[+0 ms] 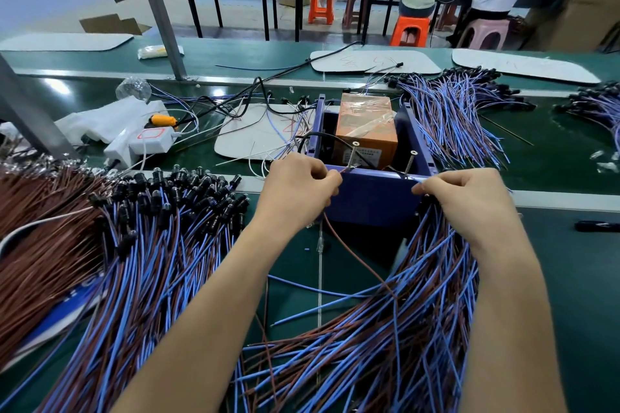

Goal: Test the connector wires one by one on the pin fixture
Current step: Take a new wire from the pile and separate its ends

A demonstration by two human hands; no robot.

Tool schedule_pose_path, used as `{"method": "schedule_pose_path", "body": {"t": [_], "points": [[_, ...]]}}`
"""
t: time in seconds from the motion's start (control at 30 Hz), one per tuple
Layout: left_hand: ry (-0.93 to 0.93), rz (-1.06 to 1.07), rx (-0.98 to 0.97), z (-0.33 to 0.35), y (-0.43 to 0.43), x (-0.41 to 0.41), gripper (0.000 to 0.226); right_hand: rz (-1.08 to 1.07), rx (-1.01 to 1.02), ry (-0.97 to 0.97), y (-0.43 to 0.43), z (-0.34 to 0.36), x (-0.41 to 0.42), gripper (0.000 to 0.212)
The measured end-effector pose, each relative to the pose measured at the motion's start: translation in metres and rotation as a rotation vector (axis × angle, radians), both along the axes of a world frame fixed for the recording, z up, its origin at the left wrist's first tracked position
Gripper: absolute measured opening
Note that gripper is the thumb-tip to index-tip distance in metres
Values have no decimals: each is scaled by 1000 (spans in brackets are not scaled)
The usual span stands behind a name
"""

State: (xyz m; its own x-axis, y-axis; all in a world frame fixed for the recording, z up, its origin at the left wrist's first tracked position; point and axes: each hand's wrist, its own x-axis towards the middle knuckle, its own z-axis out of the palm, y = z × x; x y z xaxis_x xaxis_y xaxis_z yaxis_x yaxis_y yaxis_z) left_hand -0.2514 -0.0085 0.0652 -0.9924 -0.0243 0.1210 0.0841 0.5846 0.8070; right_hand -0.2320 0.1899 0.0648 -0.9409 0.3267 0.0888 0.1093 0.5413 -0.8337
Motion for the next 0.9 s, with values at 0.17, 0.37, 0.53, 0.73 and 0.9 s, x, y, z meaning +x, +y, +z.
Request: {"method": "schedule_pose_path", "body": {"t": [0.17,0.37,0.53,0.73,0.9], "points": [[3,-1,-2,0,-1,0,26,-26,-35,34,-1,2,0,23],[3,-14,-3,0,-2,0,25,-31,-4,29,-2,2,1,24],[3,-5,3,-1,-2,0,25,-4,7,14,-2,2,1,25],[-4,-26,14,1,-2,0,27,-2,-2,7,-1,0,0,21],[-29,-124,100,5,-4,0,29,8,-47,30,0,0,0,23]]}}
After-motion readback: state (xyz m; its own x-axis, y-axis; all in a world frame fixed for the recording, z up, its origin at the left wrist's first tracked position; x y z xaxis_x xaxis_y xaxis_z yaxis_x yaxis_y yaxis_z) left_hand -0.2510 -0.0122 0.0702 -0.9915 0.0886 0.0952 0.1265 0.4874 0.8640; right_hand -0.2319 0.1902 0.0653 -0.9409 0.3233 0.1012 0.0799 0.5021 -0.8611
